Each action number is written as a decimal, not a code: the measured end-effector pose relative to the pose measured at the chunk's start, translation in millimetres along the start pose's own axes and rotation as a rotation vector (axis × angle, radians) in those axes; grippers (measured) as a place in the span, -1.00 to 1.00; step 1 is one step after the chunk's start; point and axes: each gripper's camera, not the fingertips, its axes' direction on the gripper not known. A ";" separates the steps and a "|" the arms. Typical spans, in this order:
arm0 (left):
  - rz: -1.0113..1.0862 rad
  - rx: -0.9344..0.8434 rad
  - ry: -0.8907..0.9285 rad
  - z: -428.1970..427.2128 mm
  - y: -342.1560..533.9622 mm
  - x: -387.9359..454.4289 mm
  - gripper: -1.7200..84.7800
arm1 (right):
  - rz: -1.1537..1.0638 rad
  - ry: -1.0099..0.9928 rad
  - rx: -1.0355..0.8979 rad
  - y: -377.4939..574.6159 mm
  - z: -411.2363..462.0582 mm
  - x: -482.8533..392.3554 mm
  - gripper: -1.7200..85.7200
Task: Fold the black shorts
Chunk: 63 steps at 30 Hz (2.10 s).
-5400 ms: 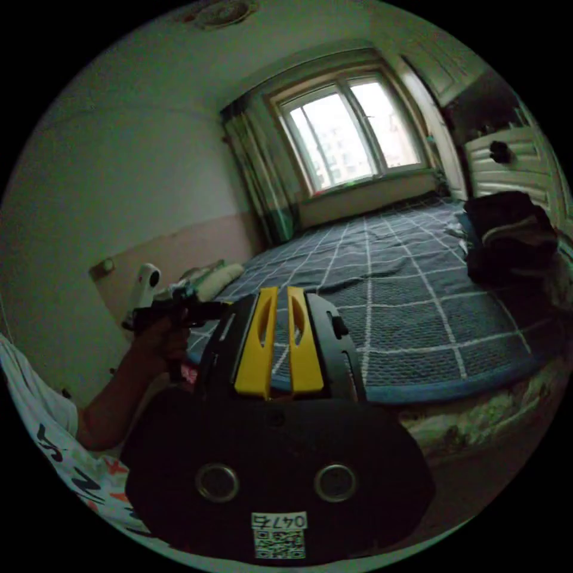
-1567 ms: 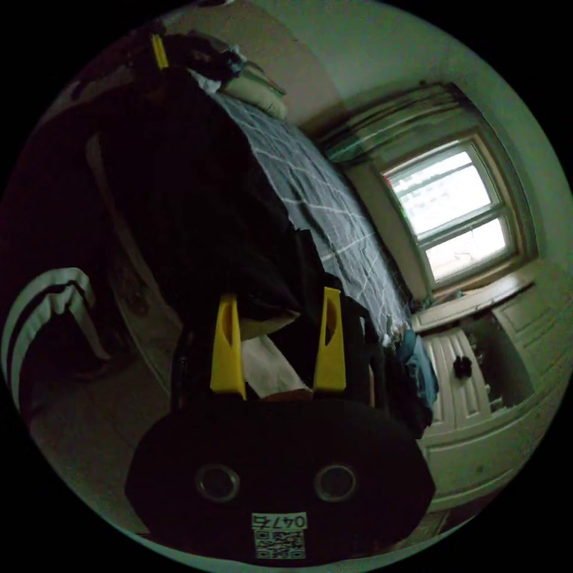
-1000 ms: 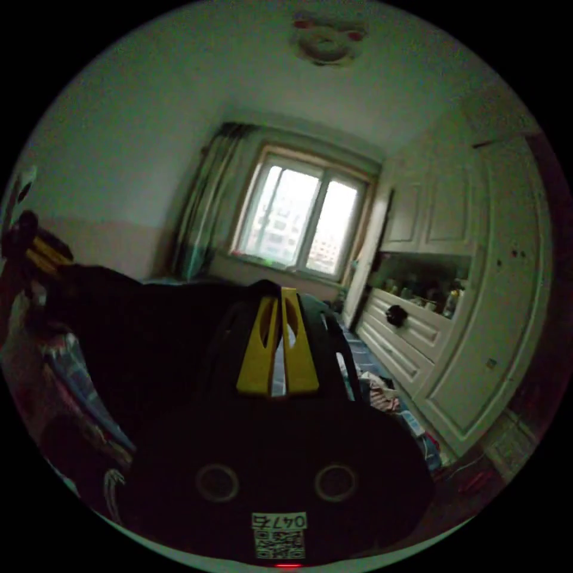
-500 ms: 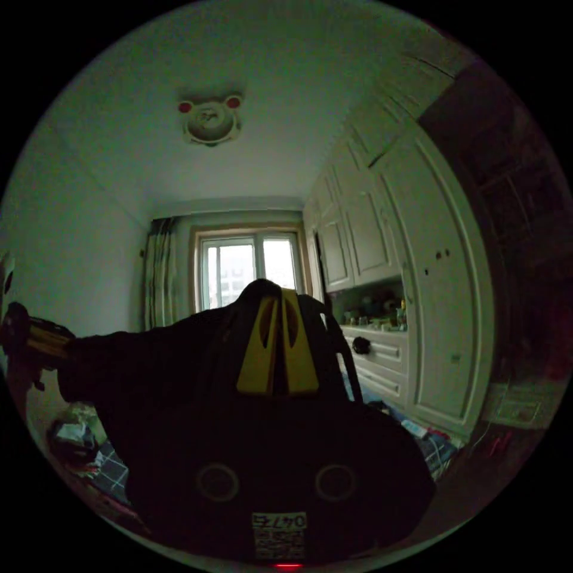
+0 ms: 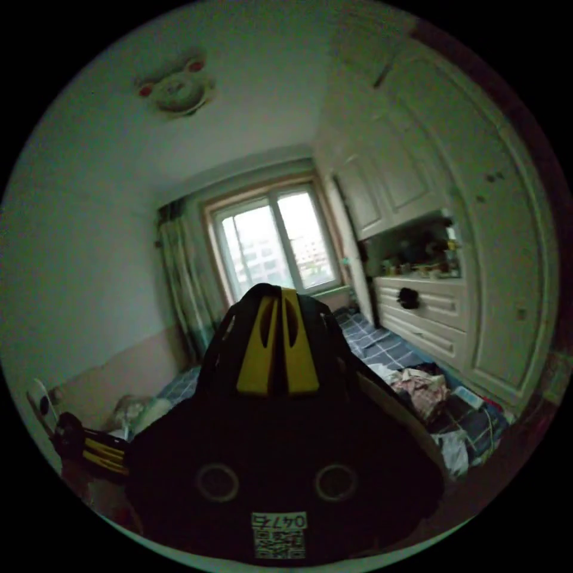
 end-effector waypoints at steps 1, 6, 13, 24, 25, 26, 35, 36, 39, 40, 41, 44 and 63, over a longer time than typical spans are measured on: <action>-0.075 -0.014 0.013 1.8 36.8 -36.4 -0.91 | -0.022 -0.033 -0.016 6.6 24.8 -19.8 -0.97; -0.369 -0.174 0.051 21.6 229.8 -173.7 -0.90 | -0.312 -0.318 -0.317 162.9 277.0 -240.8 -0.97; -0.810 -0.448 -0.129 52.8 566.4 -281.6 -0.88 | -0.520 -0.633 -0.554 460.3 472.7 -505.6 -0.97; -1.198 -0.473 -0.099 44.1 830.3 -355.8 -0.73 | -0.728 -0.857 -0.758 720.6 601.3 -744.3 -0.93; -1.196 -0.451 -0.167 30.3 840.5 -359.6 -0.73 | -0.741 -0.866 -0.767 727.6 607.0 -750.4 -0.91; -1.190 -0.446 -0.205 23.1 844.0 -361.1 -0.73 | -0.760 -0.884 -0.775 737.6 617.4 -759.5 -0.88; -0.848 -0.413 -0.280 41.6 797.0 -398.8 -0.77 | -0.800 -0.970 -0.802 718.4 681.8 -805.0 -0.71; -0.835 -0.348 -0.206 58.8 792.7 -408.1 -0.80 | -0.938 -0.874 -0.845 731.0 686.1 -820.1 -0.74; -0.890 -0.327 -0.213 117.5 810.1 -439.6 -0.91 | -1.009 -0.793 -0.842 753.3 692.2 -834.7 -0.78; -0.968 -0.389 -0.339 136.0 828.1 -458.3 -0.94 | -0.997 -0.801 -0.835 756.3 693.2 -835.1 -0.79; -0.995 -0.411 -0.401 142.0 837.1 -467.0 -0.96 | -0.985 -0.800 -0.829 762.1 695.6 -834.6 -0.79; -1.082 -0.494 -0.496 156.1 874.9 -502.7 -0.97 | -1.021 -0.784 -0.820 769.3 703.8 -826.4 -0.79; -0.798 -0.785 -0.905 237.4 900.8 -583.6 -0.98 | -0.679 -0.102 -0.754 758.9 811.0 -359.9 -0.82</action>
